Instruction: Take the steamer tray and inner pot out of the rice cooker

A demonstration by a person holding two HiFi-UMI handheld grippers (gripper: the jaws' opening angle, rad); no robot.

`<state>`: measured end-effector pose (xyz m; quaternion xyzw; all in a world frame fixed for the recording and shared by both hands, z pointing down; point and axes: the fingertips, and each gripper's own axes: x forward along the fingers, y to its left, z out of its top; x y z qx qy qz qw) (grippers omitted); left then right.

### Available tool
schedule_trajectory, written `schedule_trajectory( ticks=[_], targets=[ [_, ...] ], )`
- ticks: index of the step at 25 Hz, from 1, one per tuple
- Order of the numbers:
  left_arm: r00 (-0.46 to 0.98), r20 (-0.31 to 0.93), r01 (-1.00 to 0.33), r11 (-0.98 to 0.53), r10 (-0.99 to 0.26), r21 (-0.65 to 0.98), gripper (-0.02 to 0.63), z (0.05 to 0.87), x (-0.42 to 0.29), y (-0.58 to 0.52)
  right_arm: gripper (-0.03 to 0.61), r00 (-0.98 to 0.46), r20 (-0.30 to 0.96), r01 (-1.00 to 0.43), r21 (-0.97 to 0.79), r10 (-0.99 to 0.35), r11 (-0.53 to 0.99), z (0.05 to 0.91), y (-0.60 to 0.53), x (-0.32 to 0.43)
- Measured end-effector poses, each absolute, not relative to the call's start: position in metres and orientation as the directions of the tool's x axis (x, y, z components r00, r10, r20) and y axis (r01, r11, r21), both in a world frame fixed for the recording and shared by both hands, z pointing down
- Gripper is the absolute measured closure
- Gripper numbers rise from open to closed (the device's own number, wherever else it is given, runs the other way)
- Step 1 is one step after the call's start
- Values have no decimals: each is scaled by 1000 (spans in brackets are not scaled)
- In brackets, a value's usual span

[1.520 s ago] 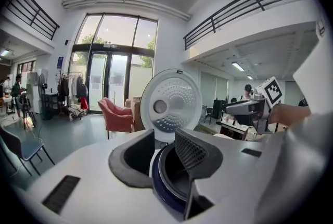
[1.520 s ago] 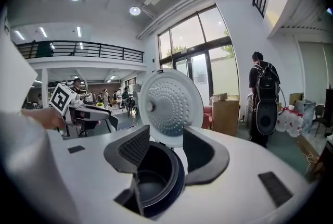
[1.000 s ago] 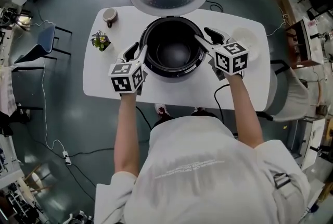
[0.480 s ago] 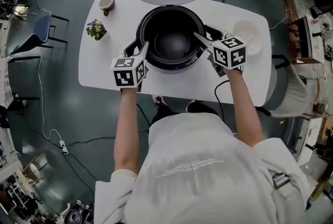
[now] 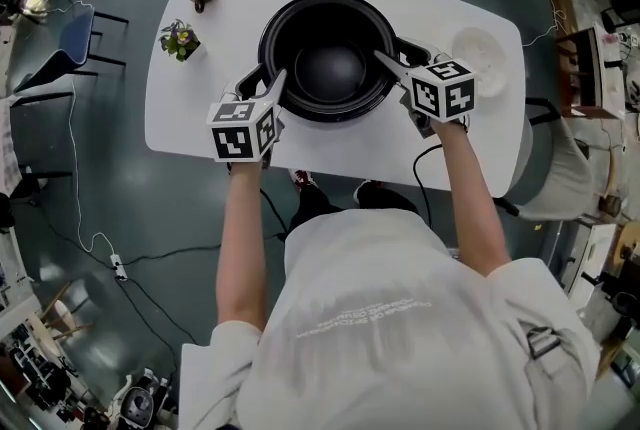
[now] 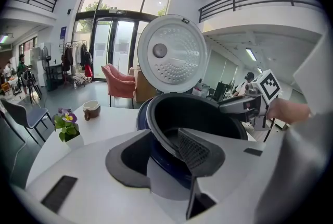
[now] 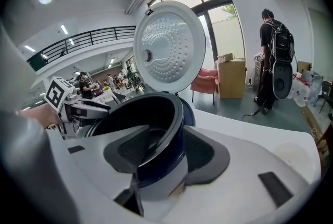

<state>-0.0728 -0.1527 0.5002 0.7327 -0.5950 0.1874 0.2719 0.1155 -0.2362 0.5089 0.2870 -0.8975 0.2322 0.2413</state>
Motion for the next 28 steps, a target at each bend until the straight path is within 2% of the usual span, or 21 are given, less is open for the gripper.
schedule_trajectory(
  ticks=[9,17,23,28],
  targets=[
    [229,598,-971,-136,-768,197,436,500,-69,-153,388,-713,580,-621,-263,-394,738,510,-237,114],
    [218,598,-972,-117,-771,204,434,502,-66,-153,422,-719,543,-649,-302,-434,698,511,-242,119],
    [225,579,-962,-83,-784,261,377,501,-60,-154,451,-742,535,-644,-400,-405,652,512,-243,122],
    [187,554,-953,-13,-811,303,377,499,-64,-160,456,-744,529,-645,-414,-407,642,511,-243,120]
  ],
)
